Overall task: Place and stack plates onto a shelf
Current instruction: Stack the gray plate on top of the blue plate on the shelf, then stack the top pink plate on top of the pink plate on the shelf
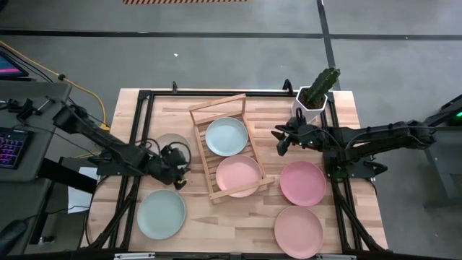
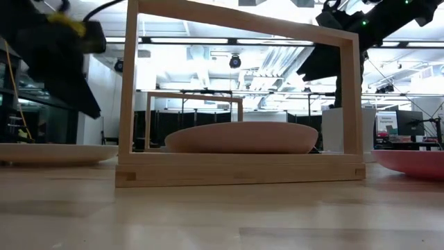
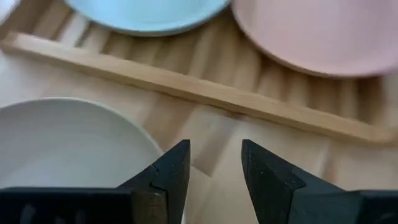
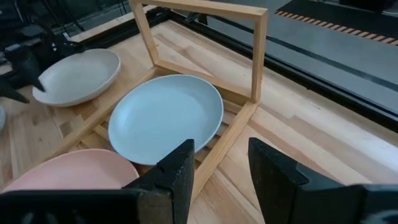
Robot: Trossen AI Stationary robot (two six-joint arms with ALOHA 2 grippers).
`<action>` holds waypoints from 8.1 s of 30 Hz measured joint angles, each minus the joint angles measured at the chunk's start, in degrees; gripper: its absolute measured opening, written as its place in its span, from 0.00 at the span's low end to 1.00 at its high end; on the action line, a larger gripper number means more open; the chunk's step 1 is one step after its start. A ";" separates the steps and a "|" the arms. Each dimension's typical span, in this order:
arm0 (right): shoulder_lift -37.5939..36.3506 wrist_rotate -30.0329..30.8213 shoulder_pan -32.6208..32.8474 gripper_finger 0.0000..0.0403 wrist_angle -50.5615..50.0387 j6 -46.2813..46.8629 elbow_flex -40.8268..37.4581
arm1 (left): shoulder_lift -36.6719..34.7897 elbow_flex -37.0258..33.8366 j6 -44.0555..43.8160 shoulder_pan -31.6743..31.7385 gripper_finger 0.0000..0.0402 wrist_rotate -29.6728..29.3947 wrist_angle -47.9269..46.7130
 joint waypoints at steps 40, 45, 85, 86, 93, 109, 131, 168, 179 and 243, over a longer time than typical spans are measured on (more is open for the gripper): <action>0.02 -0.13 -0.04 0.33 -0.29 0.00 -0.02 | 26.09 12.74 -9.71 4.77 0.34 -0.97 -19.86; 0.03 -0.13 -0.04 0.33 -0.29 0.00 -0.02 | 26.24 12.72 -10.64 4.81 0.34 -0.24 -19.96; 0.04 -0.17 -0.05 0.33 -0.26 -0.02 -0.04 | 23.51 24.58 6.15 -3.72 0.01 -11.15 -30.74; 0.04 -0.17 -0.05 0.33 -0.26 0.00 -0.04 | 23.27 24.82 9.08 -4.34 0.01 -13.14 -30.00; 0.04 -0.22 -0.06 0.33 -0.32 -0.03 -0.04 | 23.11 23.87 33.61 -3.70 0.01 -20.48 -18.67; 0.04 -0.63 -0.04 0.33 -0.31 -0.17 -0.04 | 23.16 11.33 70.21 14.47 0.01 2.64 19.49; 0.04 -0.61 -0.05 0.33 -0.31 -0.17 -0.04 | 23.14 10.75 77.08 22.84 0.11 14.16 27.27; -0.07 -11.79 -0.59 0.33 -8.10 3.41 1.09 | -17.50 -10.01 59.74 22.08 0.42 12.74 49.16; 3.75 -29.02 2.20 0.33 -43.56 27.89 5.00 | -19.24 -10.21 59.80 22.08 0.42 12.76 46.45; 15.99 -33.19 30.21 0.33 -51.90 69.64 9.42 | -19.27 -10.21 59.87 22.06 0.42 12.78 43.48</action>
